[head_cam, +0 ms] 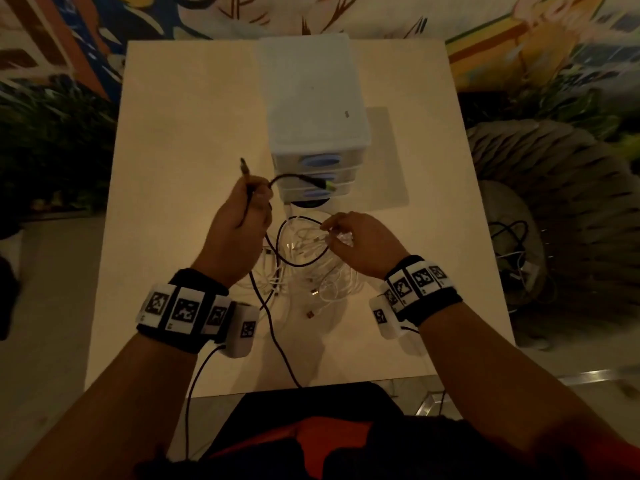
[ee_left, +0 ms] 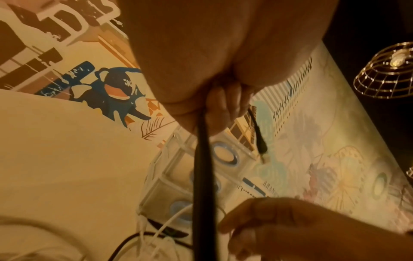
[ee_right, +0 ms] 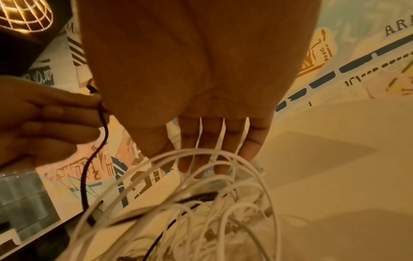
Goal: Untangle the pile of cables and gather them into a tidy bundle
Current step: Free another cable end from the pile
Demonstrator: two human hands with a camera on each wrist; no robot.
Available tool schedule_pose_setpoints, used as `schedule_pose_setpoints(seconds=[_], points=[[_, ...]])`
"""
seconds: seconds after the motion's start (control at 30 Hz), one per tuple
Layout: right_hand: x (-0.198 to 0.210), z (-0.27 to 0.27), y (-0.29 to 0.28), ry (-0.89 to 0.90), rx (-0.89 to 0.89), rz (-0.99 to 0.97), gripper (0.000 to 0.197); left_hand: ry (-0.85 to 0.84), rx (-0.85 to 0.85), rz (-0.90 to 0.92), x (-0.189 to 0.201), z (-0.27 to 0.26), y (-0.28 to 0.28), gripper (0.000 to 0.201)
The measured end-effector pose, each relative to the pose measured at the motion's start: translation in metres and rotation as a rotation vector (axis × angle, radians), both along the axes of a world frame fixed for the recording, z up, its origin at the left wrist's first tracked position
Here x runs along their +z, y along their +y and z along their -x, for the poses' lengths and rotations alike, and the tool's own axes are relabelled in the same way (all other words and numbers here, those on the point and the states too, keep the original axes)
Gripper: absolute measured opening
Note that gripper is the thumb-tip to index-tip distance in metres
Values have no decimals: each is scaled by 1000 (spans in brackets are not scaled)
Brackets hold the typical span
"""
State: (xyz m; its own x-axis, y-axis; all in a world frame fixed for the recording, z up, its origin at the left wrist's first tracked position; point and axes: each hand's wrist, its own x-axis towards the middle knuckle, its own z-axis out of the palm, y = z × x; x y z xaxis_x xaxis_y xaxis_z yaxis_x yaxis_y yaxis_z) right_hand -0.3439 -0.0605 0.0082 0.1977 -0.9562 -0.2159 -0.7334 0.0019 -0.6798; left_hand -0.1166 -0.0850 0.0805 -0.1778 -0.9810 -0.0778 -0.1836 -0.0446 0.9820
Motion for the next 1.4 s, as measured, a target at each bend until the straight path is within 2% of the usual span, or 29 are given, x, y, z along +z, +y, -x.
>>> schedule_pose_setpoints(seconds=[0.1,0.23,0.3,0.37,0.5,0.6,0.7,0.77,0.83,0.93,1.03,1.13,1.17,1.2,1.23,1.27,1.3,1.33,1.37,1.4], points=[[5,4,3,5,7,74,37,132,37,-4,17,-6,-1,23],[23,-15,4,14,212,129,52,278,5,8,34,-3,4,26],[23,-32,2,124,261,142,47,328,-17,10,40,2,5,27],[14,-42,-2,218,227,131,35,346,-34,18,48,4,7,27],[5,-34,-8,205,174,48,39,331,-55,43,62,2,9,25],[7,-32,-15,180,147,132,24,255,-91,115,62,-1,8,23],[6,-21,-21,50,-87,177,30,136,-118,148,57,-5,6,21],[6,-10,-22,-33,-209,180,24,66,-212,130,53,-10,8,22],[10,-1,-21,-111,-226,172,18,-93,-324,122,48,-16,10,31],[11,7,-21,-237,-246,69,14,-246,-411,80,30,-24,11,40],[6,10,-23,-294,-280,-21,9,-337,-406,106,9,-31,9,46],[4,9,-25,-310,-290,-115,11,-500,-383,163,-13,-37,5,27],[4,6,-26,-374,-329,-174,17,-557,-410,166,-18,-39,5,24],[3,5,-27,-412,-365,-225,23,-600,-441,169,-23,-41,5,29],[2,3,-29,-414,-388,-249,28,-623,-463,165,-28,-40,7,33],[0,3,-31,-356,-390,-248,31,-645,-463,147,-30,-38,7,28],[-2,2,-33,-299,-388,-250,29,-688,-457,130,-31,-37,7,14],[-4,2,-34,-249,-393,-256,25,-722,-449,108,-32,-37,6,16],[-4,1,-35,-208,-401,-263,26,-754,-436,106,-34,-37,6,31],[-5,0,-36,-186,-403,-259,32,-773,-426,95,-34,-37,7,36]])
